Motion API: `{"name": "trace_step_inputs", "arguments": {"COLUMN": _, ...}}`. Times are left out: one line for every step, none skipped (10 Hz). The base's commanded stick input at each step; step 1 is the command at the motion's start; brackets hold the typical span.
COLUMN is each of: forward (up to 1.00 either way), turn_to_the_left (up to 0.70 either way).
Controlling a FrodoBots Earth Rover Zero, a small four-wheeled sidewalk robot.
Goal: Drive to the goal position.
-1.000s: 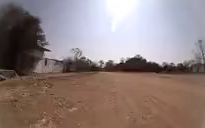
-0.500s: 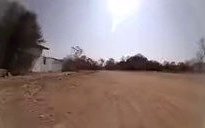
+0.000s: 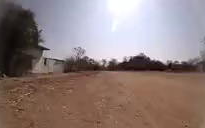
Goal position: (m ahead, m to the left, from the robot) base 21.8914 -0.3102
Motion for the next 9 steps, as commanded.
{"name": "trace_step_inputs", "arguments": {"forward": 1.00, "turn_to_the_left": 0.00}}
{"name": "trace_step_inputs", "arguments": {"forward": 1.00, "turn_to_the_left": 0.00}}
{"name": "trace_step_inputs", "arguments": {"forward": 1.00, "turn_to_the_left": 0.00}}
{"name": "trace_step_inputs", "arguments": {"forward": 1.00, "turn_to_the_left": 0.00}}
{"name": "trace_step_inputs", "arguments": {"forward": 1.00, "turn_to_the_left": 0.00}}
{"name": "trace_step_inputs", "arguments": {"forward": 1.00, "turn_to_the_left": 0.00}}
{"name": "trace_step_inputs", "arguments": {"forward": 1.00, "turn_to_the_left": 0.00}}
{"name": "trace_step_inputs", "arguments": {"forward": 1.00, "turn_to_the_left": 0.00}}
{"name": "trace_step_inputs", "arguments": {"forward": 1.00, "turn_to_the_left": 0.00}}
